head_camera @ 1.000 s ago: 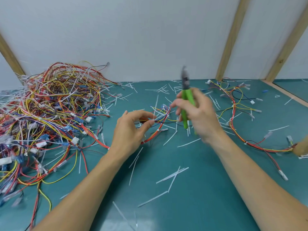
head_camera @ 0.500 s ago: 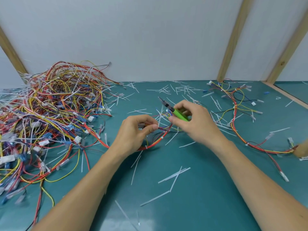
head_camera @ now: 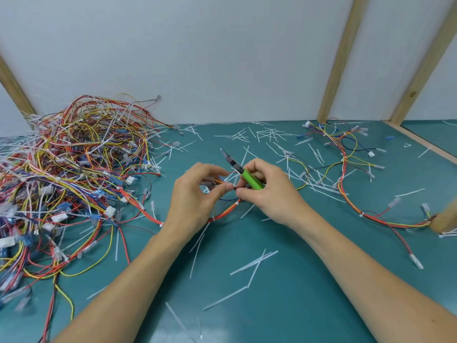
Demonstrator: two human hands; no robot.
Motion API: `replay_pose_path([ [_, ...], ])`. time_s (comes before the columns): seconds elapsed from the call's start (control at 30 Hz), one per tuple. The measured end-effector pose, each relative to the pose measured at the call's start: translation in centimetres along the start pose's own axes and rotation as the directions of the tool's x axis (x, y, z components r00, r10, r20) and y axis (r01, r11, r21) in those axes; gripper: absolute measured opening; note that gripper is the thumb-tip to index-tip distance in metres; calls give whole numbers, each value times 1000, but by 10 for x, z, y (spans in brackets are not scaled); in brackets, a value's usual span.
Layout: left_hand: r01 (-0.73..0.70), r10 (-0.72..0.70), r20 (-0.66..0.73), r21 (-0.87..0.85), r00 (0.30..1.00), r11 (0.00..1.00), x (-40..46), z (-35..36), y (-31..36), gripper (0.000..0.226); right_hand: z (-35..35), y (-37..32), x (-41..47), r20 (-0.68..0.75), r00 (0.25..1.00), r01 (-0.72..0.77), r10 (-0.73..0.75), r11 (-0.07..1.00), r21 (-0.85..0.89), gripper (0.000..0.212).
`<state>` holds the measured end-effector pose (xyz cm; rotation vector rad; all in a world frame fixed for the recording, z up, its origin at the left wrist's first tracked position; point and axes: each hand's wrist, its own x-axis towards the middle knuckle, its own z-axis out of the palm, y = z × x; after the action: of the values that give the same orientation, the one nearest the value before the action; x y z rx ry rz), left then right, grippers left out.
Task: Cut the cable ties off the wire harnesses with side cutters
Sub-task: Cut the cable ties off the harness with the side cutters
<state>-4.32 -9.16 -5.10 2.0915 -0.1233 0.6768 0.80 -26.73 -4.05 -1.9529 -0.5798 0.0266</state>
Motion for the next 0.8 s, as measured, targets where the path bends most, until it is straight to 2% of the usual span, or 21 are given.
replay_pose_path([
  [0.1, 122, -128, -60, -89, 990, 989, 2, -2, 0, 51, 2, -2, 1, -73, 997, -2, 8, 997, 80, 27],
  [0.17, 219, -228, -57, -129, 972, 967, 3, -2, -2, 55, 3, -3, 1, -116, 993, 2, 12, 993, 121, 28],
  [0.27, 255, -259, -80, -55, 963, 965, 2, -3, -5, 40, 5, -3, 0, -169, 986, 26, 0, 988, 152, 28],
  [0.37, 159, -159, -28, 5, 987, 987, 2, -4, -4, 15, 6, -3, 0, -217, 976, 55, -20, 986, 157, 26],
  [0.43, 95, -93, 37, -44, 995, 995, 2, -2, 0, 7, 7, -3, -1, -214, 976, 70, -39, 987, 141, 26],
  [0.5, 104, -96, 65, -141, 993, 984, 1, 1, 2, 7, 10, -3, -3, -190, 980, 78, -55, 990, 118, 26],
  [0.63, 242, -228, 82, -264, 970, 934, 3, 2, -3, 12, 13, -2, -5, -146, 985, 96, -87, 993, 62, 25],
  [0.73, 265, -254, 77, -296, 964, 918, 5, 2, -7, 10, 10, -1, -4, -114, 988, 107, -103, 994, 23, 25],
  [0.8, 265, -266, 45, -332, 963, 905, 6, 2, -9, 11, 6, 0, -3, -136, 981, 132, -140, 989, -70, 27],
])
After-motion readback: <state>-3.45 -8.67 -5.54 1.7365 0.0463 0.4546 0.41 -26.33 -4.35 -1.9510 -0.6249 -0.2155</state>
